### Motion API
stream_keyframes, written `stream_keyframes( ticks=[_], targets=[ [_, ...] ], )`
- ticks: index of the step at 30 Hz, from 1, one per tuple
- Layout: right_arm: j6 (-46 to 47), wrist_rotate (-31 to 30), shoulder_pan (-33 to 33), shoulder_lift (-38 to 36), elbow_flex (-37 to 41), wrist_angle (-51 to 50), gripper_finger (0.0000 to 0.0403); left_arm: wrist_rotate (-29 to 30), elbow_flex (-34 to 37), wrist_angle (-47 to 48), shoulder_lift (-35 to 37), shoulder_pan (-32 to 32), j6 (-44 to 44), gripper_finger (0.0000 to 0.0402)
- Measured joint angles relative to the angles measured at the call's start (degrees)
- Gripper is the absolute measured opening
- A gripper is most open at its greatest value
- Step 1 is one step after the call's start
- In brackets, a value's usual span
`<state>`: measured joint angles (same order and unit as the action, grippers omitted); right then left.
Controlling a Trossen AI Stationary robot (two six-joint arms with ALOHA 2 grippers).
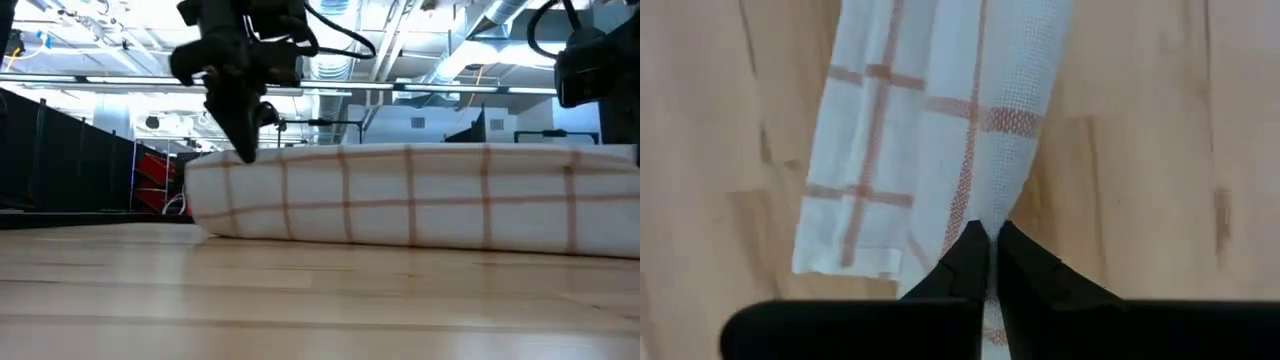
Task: Roll towel
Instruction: Roll the towel
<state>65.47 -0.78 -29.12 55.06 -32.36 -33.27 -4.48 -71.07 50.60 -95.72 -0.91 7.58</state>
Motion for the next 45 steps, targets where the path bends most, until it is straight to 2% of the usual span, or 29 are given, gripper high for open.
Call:
stream_keyframes(
  ticks=[12,17,24,29,33,39,45],
  targets=[
    [1.2,2.9,7.3,-11.4,12.0,0.1,0.0017,-1.7,0.0,-11.0,-0.1,-12.3,10.2,0.0002],
    [0.7,3.7,11.0,-16.9,12.9,-0.9,0.0017,-3.3,0.0,-13.7,-0.1,-16.8,10.4,0.0001],
    [0.7,4.1,14.0,-23.3,13.0,-2.9,0.0017,-8.9,0.0,-15.1,-0.1,-20.9,8.1,0.0001],
    [-0.2,4.1,13.8,-22.9,13.0,-1.7,0.0017,-9.0,0.0,-12.1,-0.1,-20.2,8.3,0.0001],
    [-3.6,4.2,13.8,-19.7,13.0,0.7,0.0017,-8.7,0.0,-6.9,-0.1,-17.3,8.9,0.0001],
    [-9.4,6.5,13.8,-11.6,12.6,6.8,0.0017,-6.1,0.0,-1.5,-0.1,-10.6,6.5,0.0001],
    [-16.5,7.7,12.8,-1.3,7.9,6.8,0.0017,-4.5,0.4,0.4,-0.1,-1.8,0.4,0.0001]
  ],
)
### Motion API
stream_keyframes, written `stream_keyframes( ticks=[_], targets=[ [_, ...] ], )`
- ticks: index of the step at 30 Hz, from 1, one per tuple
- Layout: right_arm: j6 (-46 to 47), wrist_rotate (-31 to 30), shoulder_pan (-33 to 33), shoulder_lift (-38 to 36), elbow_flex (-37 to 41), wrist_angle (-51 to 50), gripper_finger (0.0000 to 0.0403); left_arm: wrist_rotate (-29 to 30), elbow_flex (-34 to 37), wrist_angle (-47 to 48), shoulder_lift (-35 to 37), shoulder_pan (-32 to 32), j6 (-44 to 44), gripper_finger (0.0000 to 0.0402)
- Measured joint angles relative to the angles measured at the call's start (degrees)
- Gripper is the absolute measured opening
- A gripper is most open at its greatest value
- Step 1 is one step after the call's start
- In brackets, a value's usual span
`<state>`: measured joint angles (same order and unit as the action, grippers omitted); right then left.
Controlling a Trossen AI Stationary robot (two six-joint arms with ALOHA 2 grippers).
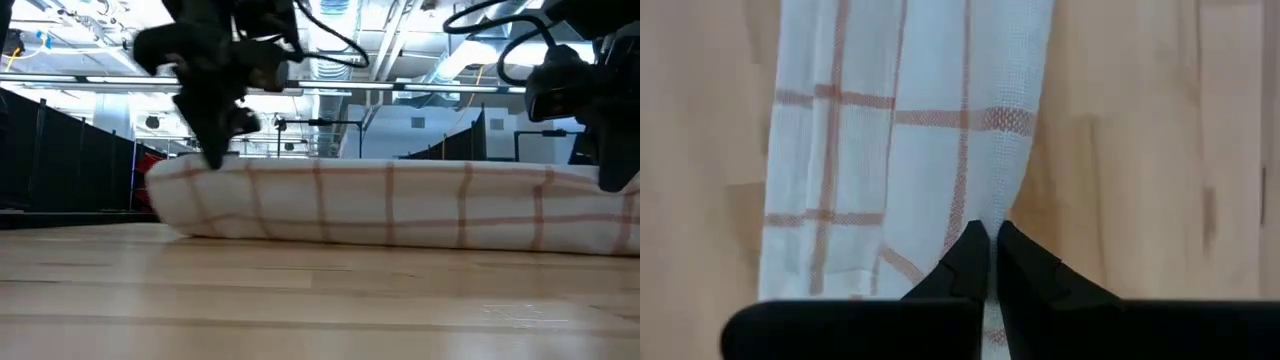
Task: Roll towel
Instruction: Roll the towel
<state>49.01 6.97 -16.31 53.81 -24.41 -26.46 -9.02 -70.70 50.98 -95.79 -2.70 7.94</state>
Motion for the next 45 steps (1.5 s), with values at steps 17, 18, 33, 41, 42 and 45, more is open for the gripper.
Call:
stream_keyframes(
  ticks=[17,18,33,41,42,45],
  targets=[
    [-5.6,-0.1,-9.8,20.6,-14.6,-0.4,0.0017,-4.5,7.0,-7.6,0.1,18.6,-22.1,0.0001],
    [-5.1,0.0,-10.5,20.8,-15.5,-0.4,0.0017,-5.8,6.0,-7.0,0.1,18.6,-22.2,0.0001],
    [-2.8,13.4,-3.2,14.7,-12.7,2.9,0.0017,-21.7,1.8,-2.5,0.2,2.3,-6.2,0.0001],
    [-5.9,23.2,6.0,14.2,-3.8,11.3,0.0017,-29.9,9.5,-5.3,0.1,-10.0,2.1,0.0001],
    [-6.3,24.3,7.0,14.2,-2.9,12.0,0.0017,-31.0,10.2,-6.3,0.1,-11.1,2.6,0.0001],
    [-8.1,26.2,9.5,14.2,-1.0,12.6,0.0017,-32.0,11.7,-8.2,0.1,-13.7,4.6,0.0001]
  ],
)
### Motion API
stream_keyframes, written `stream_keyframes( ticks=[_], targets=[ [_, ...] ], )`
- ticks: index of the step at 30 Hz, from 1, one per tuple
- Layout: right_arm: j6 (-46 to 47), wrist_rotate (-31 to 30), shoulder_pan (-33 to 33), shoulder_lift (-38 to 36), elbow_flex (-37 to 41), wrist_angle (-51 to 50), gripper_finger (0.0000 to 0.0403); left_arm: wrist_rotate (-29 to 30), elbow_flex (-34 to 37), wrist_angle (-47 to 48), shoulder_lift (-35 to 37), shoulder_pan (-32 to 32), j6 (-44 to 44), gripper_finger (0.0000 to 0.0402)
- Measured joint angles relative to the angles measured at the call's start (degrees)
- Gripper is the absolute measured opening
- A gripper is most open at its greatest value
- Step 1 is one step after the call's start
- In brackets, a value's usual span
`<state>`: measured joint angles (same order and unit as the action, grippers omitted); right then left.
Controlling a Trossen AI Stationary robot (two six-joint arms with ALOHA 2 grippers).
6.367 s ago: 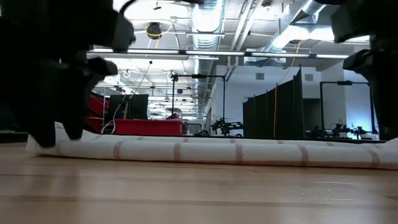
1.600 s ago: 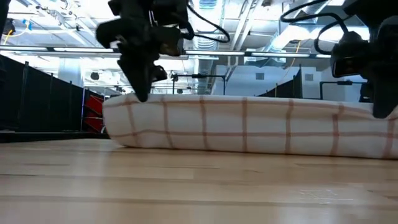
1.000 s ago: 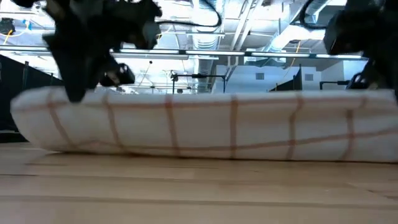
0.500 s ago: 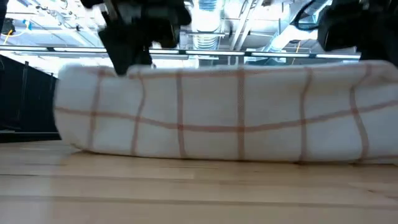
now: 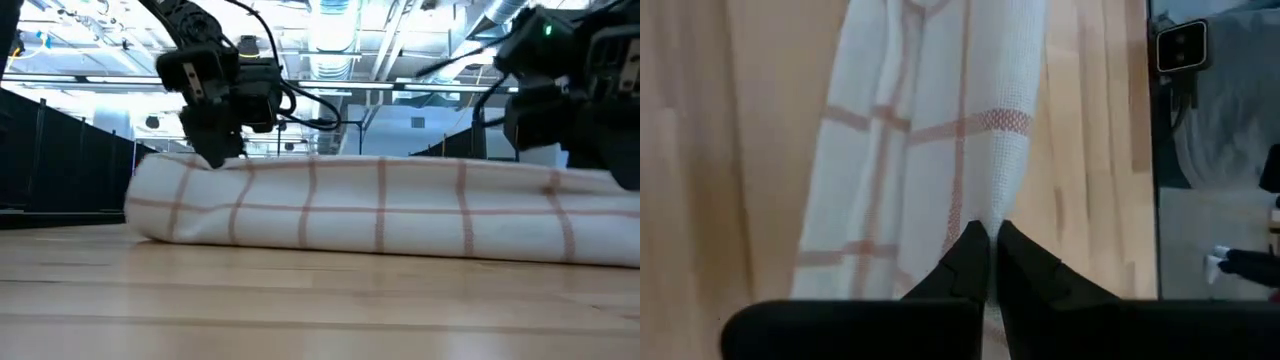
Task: Roll towel
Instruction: Roll the towel
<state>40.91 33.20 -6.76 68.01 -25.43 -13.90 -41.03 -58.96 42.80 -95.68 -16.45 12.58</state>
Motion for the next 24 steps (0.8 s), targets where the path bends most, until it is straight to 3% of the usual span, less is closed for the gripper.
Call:
stream_keyframes(
  ticks=[7,13,19,24],
  targets=[
    [-4.1,2.7,4.8,-0.1,3.9,-0.7,0.0017,0.6,2.2,-8.1,0.0,-2.8,0.9,0.0001],
    [-7.1,-3.2,8.9,0.0,4.2,-3.5,0.0018,10.0,2.8,-10.4,0.0,-2.8,-1.5,0.0004],
    [-10.7,-5.9,13.0,0.0,4.0,-6.3,0.0084,14.5,2.9,-10.1,0.0,-3.2,-2.5,0.0073],
    [-17.8,-9.1,13.4,-1.5,-0.4,-14.9,0.0127,17.3,2.0,-9.9,0.5,-3.7,-3.7,0.0122]
  ],
)
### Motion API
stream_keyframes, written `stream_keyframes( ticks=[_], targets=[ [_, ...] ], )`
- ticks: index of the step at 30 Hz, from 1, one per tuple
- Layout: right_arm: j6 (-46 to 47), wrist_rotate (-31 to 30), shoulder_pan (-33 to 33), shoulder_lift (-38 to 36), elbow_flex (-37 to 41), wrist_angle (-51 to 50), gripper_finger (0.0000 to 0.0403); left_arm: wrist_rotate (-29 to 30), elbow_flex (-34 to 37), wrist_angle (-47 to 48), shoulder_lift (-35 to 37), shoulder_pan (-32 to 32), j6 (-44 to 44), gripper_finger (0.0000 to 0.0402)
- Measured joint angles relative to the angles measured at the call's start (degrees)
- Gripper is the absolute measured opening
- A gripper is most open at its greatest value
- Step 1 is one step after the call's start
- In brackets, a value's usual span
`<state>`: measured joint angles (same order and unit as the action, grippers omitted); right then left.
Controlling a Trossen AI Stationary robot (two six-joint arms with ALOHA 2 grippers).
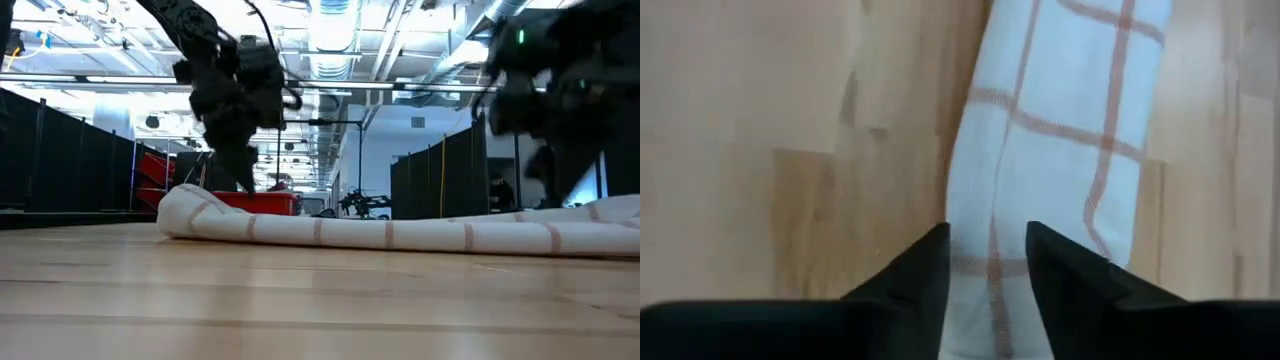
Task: Roll towel
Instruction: Roll the towel
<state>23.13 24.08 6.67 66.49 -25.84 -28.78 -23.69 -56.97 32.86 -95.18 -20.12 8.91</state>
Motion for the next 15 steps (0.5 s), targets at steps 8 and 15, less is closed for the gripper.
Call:
stream_keyframes(
  ticks=[8,15],
  targets=[
    [-3.6,-13.8,-8.7,-5.2,-10.8,-6.6,0.0135,4.6,-1.4,-0.1,6.6,4.0,-1.7,0.0131],
    [1.8,-22.6,-19.7,-0.1,-9.1,-4.1,0.0134,12.7,0.6,-2.4,3.6,14.7,0.0,0.0131]
  ],
)
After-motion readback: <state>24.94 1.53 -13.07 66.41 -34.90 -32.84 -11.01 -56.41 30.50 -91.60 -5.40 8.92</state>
